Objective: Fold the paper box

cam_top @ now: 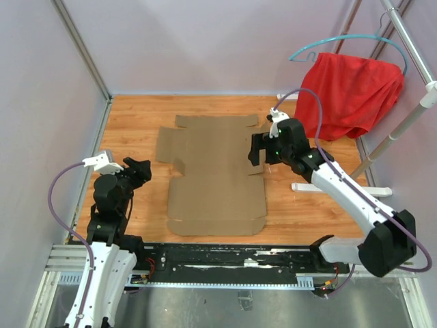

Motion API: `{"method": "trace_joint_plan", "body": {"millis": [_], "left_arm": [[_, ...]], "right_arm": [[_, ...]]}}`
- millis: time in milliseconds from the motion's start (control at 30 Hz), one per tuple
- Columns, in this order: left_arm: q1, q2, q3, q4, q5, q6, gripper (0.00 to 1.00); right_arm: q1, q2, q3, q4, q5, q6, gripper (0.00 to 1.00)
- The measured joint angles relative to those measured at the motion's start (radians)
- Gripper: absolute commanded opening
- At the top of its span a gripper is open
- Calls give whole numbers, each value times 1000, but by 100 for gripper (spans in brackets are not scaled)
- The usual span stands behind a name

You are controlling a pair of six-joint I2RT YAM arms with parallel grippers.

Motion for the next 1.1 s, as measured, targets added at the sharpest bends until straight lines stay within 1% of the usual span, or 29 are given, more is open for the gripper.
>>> {"method": "trace_joint_plan", "body": {"millis": [167, 300, 400, 467, 533, 633, 700, 733, 800, 900, 1100], "left_arm": [[0, 8, 0, 0, 8, 0, 69], [0, 11, 0, 0, 15, 0, 69], [0, 13, 0, 0, 19, 0, 69], [0, 13, 0, 0, 23, 0, 69], [0, 13, 0, 0, 25, 0, 69], [0, 13, 0, 0, 27, 0, 69], [0, 13, 0, 0, 28, 0, 69], [0, 13, 0, 0, 29, 0, 69], [0, 13, 0, 0, 31, 0, 69], [0, 13, 0, 0, 32, -1, 69], [-1, 13, 0, 3, 34, -1, 68]], "right_arm": [[-20, 137, 126, -29, -13, -1, 99], [-88, 237, 217, -61, -47, 0, 99], [-130, 283, 263, -76, -55, 0, 98], [-151, 308, 293, -95, -53, 0, 100], [-174, 342, 336, -119, -50, -1, 95], [-214, 409, 413, -148, -48, -1, 84], [-245, 466, 467, -167, -47, -2, 75], [-256, 496, 492, -174, -45, -4, 73], [-272, 558, 546, -195, -45, -6, 71], [-278, 666, 631, -235, -47, -10, 74], [-274, 824, 730, -304, -34, -26, 75]]}}
